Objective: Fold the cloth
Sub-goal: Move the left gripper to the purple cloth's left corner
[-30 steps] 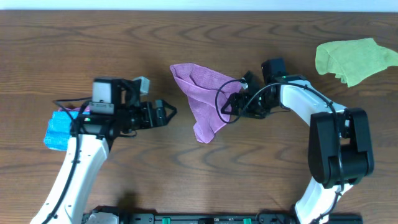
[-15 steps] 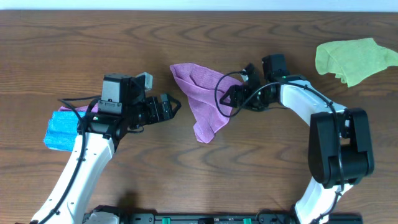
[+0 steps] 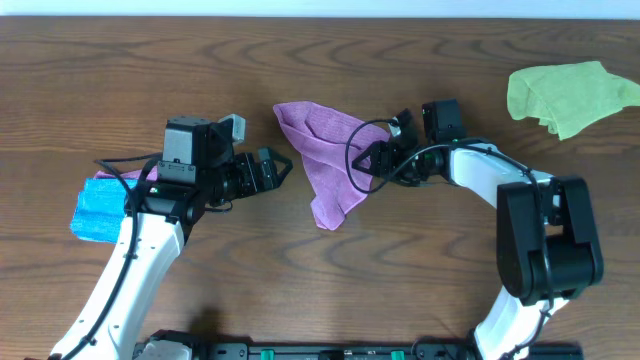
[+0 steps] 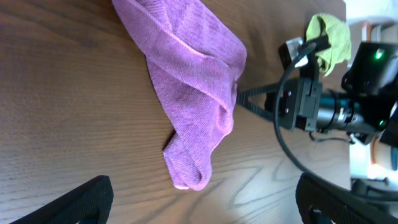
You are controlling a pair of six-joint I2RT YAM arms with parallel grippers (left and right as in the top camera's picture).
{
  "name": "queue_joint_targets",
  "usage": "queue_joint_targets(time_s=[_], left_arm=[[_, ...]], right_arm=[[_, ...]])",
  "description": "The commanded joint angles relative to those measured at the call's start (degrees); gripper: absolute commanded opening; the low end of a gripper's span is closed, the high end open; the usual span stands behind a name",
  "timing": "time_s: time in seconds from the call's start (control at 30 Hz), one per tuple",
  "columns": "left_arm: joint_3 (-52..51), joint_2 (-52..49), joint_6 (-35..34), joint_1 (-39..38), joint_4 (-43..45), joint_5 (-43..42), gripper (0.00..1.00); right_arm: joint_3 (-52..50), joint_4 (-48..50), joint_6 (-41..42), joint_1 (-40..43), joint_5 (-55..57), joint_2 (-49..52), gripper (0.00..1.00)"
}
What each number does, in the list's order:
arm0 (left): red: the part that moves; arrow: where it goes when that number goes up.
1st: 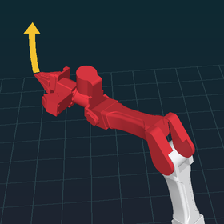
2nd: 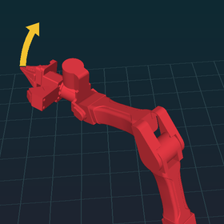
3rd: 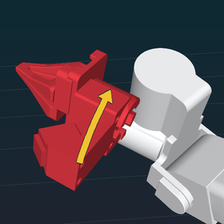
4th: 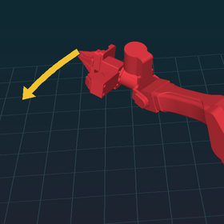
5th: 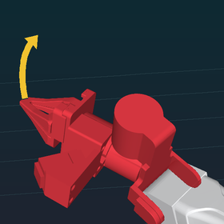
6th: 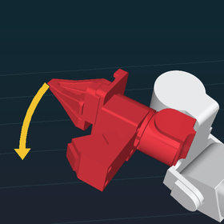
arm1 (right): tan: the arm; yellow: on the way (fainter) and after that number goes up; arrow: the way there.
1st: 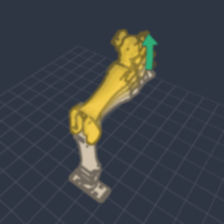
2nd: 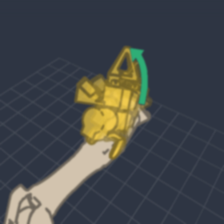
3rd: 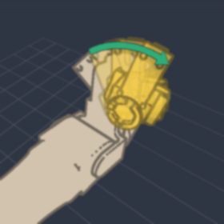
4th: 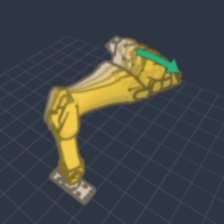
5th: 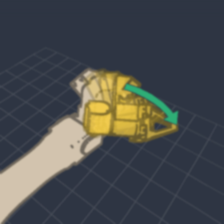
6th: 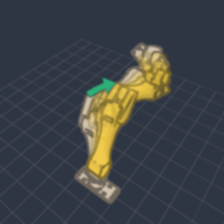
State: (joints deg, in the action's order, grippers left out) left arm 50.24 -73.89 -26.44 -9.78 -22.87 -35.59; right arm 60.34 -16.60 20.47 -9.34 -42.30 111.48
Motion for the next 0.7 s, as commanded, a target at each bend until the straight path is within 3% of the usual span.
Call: queue_joint_targets(time_s=[0.0,0.13,0.27,0.4,0.67], left_arm=[[1.0,-0.3,-6.8,-0.2,0.2,-0.4,0.95],[1.0,-0.3,-13.9,-0.2,1.1,-0.4,0.95],[1.0,-0.3,-14.3,-0.2,1.9,-0.4,0.95],[1.0,-0.3,-14.3,-0.2,1.9,-0.5,0.95],[1.0,-0.3,-14.3,-0.2,1.9,-0.5,0.95]], right_arm=[[-1.6,-0.3,2.7,-0.9,1.3,0.4,0.76],[-1.6,0.2,3.3,-0.9,1.3,0.4,0.68],[-1.6,0.8,3.3,-0.9,1.8,0.4,0.56],[-1.6,1.1,3.3,-0.9,3.3,0.4,0.53],[-1.6,3.0,3.4,-3.2,4.9,0.4,0.38]])
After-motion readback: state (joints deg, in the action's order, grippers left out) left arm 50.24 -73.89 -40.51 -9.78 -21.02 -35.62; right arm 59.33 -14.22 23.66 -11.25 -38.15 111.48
